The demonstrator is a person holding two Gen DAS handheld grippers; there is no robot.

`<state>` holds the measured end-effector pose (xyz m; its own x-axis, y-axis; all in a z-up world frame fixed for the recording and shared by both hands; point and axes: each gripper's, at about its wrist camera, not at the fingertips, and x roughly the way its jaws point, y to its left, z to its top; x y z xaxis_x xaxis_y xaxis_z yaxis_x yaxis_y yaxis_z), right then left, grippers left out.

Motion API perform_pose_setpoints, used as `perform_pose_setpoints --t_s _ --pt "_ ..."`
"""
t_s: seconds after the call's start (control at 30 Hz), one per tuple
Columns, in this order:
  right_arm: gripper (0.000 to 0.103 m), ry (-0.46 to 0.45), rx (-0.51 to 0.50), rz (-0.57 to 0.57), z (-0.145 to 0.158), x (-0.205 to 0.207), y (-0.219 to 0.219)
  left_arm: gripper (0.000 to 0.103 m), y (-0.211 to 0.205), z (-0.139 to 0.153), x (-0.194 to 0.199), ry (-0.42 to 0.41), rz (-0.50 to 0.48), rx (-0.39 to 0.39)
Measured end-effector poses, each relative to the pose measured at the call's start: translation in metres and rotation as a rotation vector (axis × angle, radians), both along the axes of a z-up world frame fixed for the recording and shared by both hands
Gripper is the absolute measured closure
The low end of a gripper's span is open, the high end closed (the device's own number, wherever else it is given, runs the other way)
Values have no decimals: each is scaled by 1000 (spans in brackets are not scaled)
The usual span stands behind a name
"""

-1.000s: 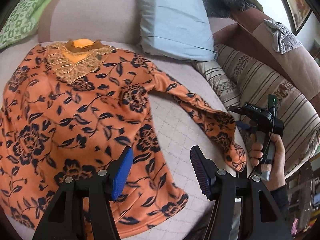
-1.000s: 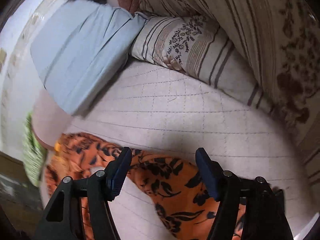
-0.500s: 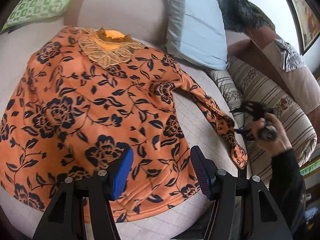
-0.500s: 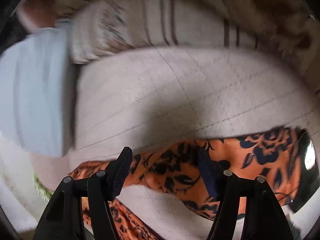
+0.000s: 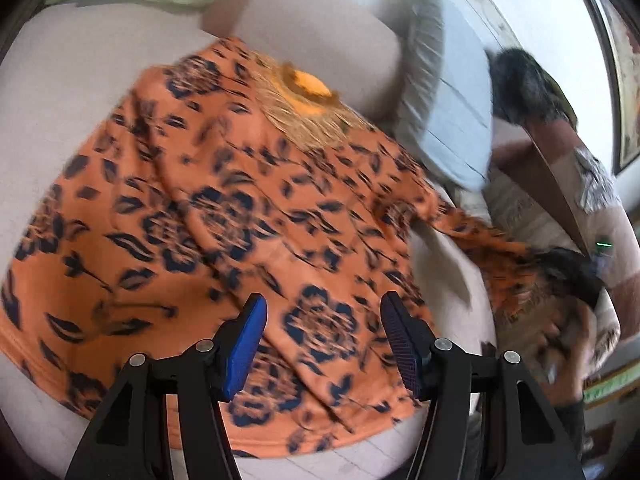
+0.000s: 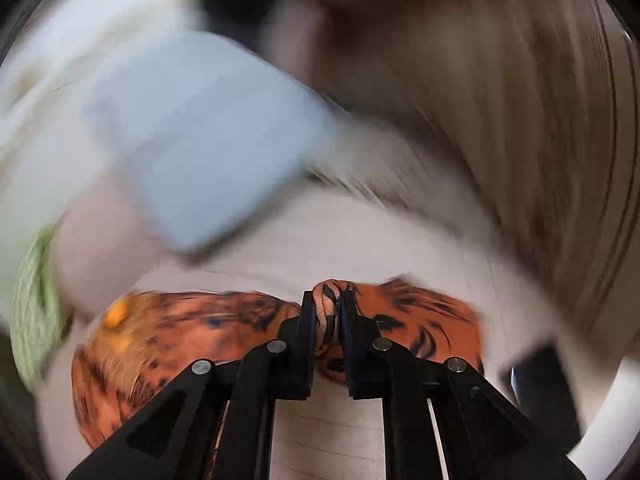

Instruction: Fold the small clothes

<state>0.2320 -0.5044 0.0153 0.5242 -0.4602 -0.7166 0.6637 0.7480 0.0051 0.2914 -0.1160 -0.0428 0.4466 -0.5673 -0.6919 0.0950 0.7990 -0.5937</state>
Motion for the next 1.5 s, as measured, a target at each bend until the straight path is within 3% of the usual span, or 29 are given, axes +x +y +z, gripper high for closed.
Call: perform_pose_setpoints --t_s 0.1,0.2,0.3,0.37,0.47,0.53,0.63,0.67,0.77,0.87,0.97,1.03,1.1,1.2,1.23,1.27,1.33,1.4,1.5 --pt "92 -18 -269 405 11 12 114 44 18 -4 1 12 49 -21" --pt "92 30 -316 666 -18 18 192 44 40 -1 4 9 102 -38" --pt "90 129 -199 921 -79 18 252 44 62 0 7 13 155 -33" --pt "82 205 -106 1013 -119 13 271 44 71 -4 8 25 180 -36" --pt "80 391 -4 1148 -158 -1 294 44 75 -11 13 47 181 -50" --pt "72 414 24 1215 -149 -12 298 44 74 -13 18 54 166 -55" --pt "43 347 147 1298 -107 -30 278 44 70 -11 26 52 137 -46" --pt "40 301 168 1321 -88 -35 266 44 68 -8 28 43 126 -32" --pt "31 148 197 1189 -48 -27 220 44 47 9 29 -26 55 52" --pt "29 15 352 881 -37 -5 140 44 1 20 24 -81 -71 137" --pt "33 43 451 632 -60 10 90 44 -71 19 16 -123 -236 250" --pt "40 89 481 535 -77 16 76 44 -111 12 17 -116 -325 291" --pt "41 110 510 493 -86 21 68 44 -152 -1 19 -111 -396 367" --pt "41 118 519 487 -90 23 70 48 -184 -22 34 -81 -367 511" --pt "41 119 512 492 -88 23 73 56 -186 -24 39 -77 -344 533" --pt "41 117 512 496 -91 22 72 73 -186 -25 44 -81 -322 548" --pt "41 110 528 504 -93 20 72 94 -182 -21 48 -78 -323 520" --pt "41 106 553 513 -98 23 72 98 -169 -10 39 -110 -292 504" --pt "41 105 588 527 -104 25 77 98 -135 28 2 -226 -195 396"
